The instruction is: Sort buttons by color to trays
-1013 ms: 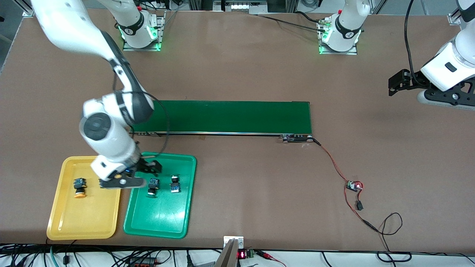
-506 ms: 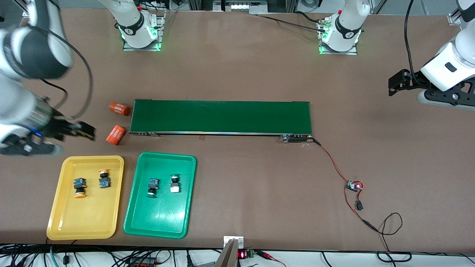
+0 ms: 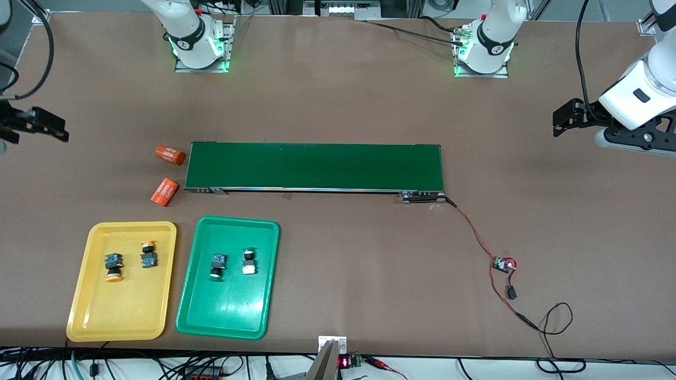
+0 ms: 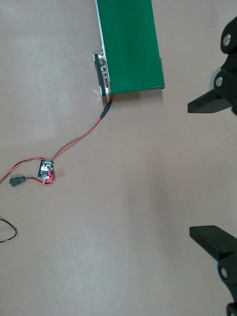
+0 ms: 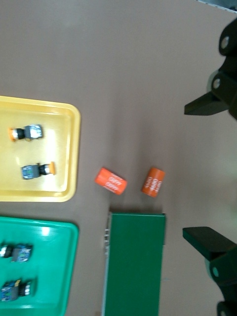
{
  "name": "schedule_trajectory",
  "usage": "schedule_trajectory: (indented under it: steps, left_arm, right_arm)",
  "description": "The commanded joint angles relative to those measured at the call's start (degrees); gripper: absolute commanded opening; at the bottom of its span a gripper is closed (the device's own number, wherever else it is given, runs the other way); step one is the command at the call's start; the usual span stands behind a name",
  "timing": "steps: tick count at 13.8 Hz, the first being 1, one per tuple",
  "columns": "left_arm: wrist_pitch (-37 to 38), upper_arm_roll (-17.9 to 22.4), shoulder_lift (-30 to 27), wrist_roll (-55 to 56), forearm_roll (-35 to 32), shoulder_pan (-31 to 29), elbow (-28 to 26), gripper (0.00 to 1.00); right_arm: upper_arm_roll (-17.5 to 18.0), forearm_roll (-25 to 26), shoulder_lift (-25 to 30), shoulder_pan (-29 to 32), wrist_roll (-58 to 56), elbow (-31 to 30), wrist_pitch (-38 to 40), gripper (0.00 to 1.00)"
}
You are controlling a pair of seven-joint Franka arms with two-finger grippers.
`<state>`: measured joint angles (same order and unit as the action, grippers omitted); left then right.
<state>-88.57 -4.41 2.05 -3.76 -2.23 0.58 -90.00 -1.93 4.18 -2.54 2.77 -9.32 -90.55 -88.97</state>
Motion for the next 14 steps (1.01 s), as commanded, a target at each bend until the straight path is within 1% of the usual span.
schedule_trajectory:
  steps: [1, 3, 7, 10, 14]
  left_arm:
    - [0.86, -0.08, 0.67, -0.89, -1.81, 0.21, 1.58, 1.00]
    - [0.86, -0.08, 0.67, -0.89, -1.81, 0.21, 1.58, 1.00]
    - [0.94, -0.08, 0.67, -0.89, -1.81, 0.21, 1.49, 1.00]
    - [0.86, -0.08, 0.67, -0.81, -1.81, 0.21, 1.58, 1.00]
    - [0.86, -0.08, 0.67, -0.81, -1.81, 0.21, 1.58, 1.00]
  right_arm:
    - [0.35, -0.58, 2.45, 0.40, -0.88, -3.93, -0.85, 1.00]
    - [0.35, -0.67, 0.96, 0.31, -0.70, -3.67, -1.21, 1.00]
    - [0.61, -0.93, 0.52, -0.48, 2.98, -1.65, -0.15, 1.00]
    - [0.96, -1.11, 0.43, -0.83, 3.69, -1.29, 0.02, 1.00]
    - [1.31, -3.13, -0.09, -4.52, 4.57, -0.33, -0.06, 1.00]
